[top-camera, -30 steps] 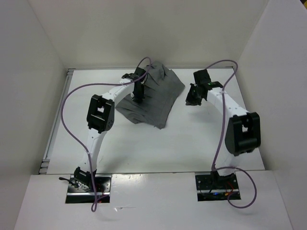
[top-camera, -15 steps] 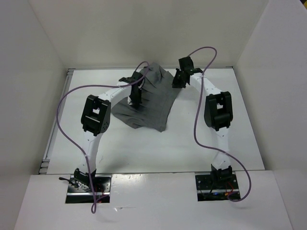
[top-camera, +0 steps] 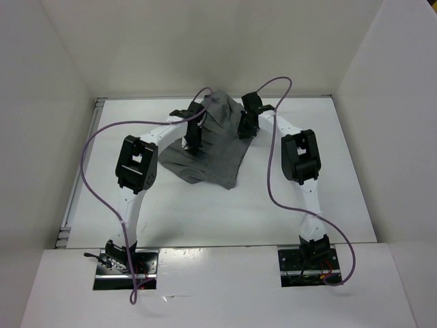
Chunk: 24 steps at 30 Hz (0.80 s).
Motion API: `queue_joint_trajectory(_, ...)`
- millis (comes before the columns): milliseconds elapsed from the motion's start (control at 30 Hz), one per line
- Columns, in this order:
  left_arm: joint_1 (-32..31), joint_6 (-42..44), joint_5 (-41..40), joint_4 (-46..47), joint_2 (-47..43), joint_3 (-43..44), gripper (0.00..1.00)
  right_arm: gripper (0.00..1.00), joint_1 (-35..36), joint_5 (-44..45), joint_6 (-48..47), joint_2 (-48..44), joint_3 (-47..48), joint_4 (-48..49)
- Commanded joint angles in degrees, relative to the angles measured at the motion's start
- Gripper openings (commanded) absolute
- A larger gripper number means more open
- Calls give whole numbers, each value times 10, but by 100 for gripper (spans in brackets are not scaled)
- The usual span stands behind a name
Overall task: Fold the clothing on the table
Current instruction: Move the skirt to the center of the board
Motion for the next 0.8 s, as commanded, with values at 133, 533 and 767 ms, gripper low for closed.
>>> queue_joint_trajectory(133, 24, 24, -10, -37, 29, 91, 19, 0, -1, 63, 8, -93, -201, -46)
queue_joint_trajectory(533, 57, 63, -9, -165, 237, 523, 23, 0, 82, -55, 51, -297, -431, -58)
queue_joint_trajectory(767, 80, 49, 88, -200, 198, 605, 40, 41, 50, -13, 15, -424, -346, -129)
